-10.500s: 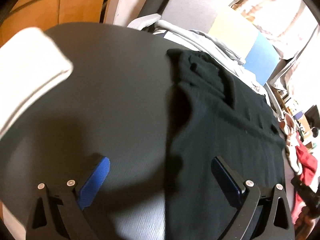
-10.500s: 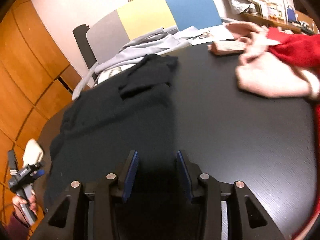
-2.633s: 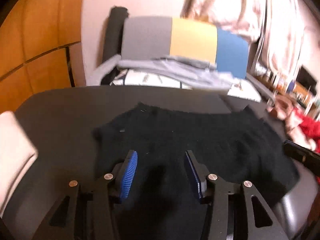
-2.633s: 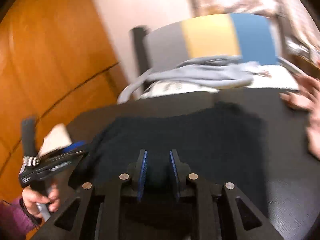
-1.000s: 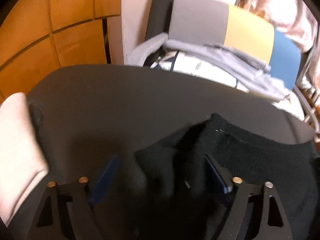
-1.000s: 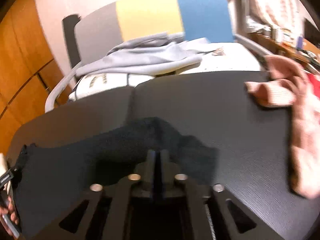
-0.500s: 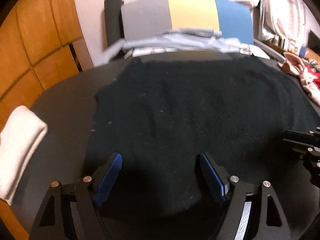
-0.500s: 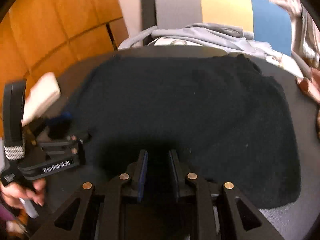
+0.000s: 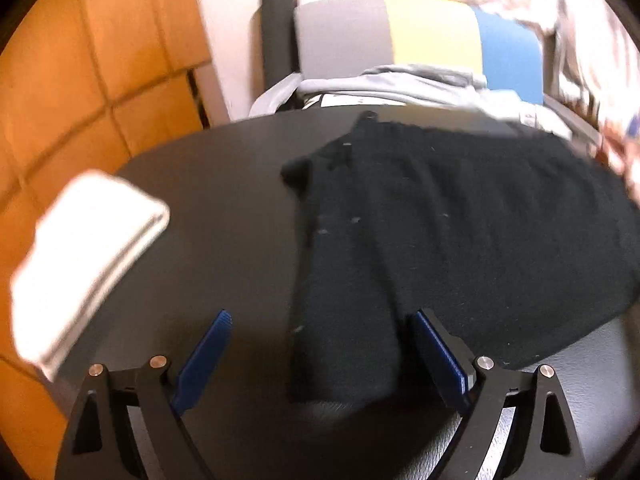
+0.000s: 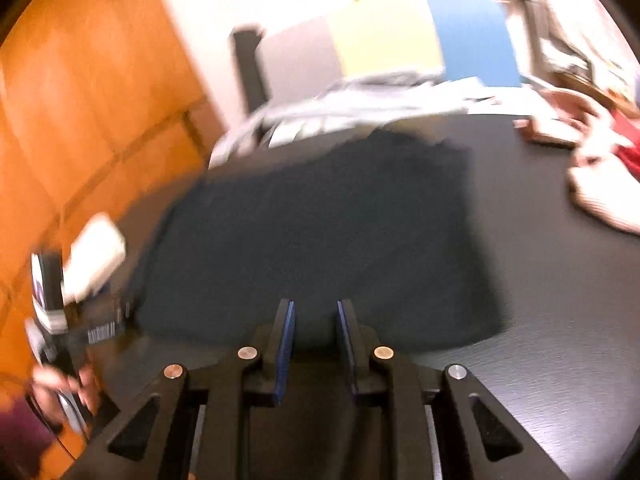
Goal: Fold clothes
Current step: 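Grasp the sweater side edge with the right gripper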
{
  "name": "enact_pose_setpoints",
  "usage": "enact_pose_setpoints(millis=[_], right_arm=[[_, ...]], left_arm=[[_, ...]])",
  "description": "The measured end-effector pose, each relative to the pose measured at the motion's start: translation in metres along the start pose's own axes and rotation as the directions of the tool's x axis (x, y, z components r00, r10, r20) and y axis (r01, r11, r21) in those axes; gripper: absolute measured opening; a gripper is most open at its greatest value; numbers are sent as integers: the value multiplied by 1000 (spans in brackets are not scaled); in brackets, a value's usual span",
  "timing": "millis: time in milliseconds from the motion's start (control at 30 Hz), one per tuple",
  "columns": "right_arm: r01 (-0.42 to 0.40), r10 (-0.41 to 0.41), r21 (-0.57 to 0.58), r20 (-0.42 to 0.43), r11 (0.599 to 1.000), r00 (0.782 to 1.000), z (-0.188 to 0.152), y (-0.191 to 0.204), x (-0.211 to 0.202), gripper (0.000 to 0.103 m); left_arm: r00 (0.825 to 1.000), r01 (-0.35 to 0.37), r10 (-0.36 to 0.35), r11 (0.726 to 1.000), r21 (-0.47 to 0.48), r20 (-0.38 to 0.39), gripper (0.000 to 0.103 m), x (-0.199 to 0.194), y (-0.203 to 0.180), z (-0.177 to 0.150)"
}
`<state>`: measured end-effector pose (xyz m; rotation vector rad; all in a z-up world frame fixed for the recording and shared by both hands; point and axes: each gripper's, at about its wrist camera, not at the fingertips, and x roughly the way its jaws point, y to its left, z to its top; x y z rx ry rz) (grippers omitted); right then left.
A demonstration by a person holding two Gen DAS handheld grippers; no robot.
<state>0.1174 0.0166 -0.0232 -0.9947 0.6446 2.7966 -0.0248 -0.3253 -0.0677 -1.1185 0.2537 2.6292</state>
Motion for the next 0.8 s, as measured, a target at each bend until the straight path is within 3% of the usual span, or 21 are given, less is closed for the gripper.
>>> enact_pose_setpoints(millis=[133,267,500,633,733,800], right_arm=[[24,-29,147,32,989,999,19,-53,-10,37],[-21,32,274,-35,962,999,34,-94,17,39],[-129,185,442,-86,888,979,54,-129,72,42],[-193,269,483,-92,854,959,66,-135,97,42],[-222,301,461,-107,859,947,71,-131,109,42],[-216,288,430,-109,877,952,71,-124,113,41]], left_arm=[[996,91,-86,982,-164,38,92,-10,23,-6],[993,115,-114,988,-101,20,92,-4,-1,0],[995,99,-102,986,137,13,92,12,-62,14],[992,127,-127,987,99,-4,93,24,-61,9],[986,164,-164,985,43,-16,94,28,-52,8],[988,153,-151,987,51,-27,94,26,-55,10]])
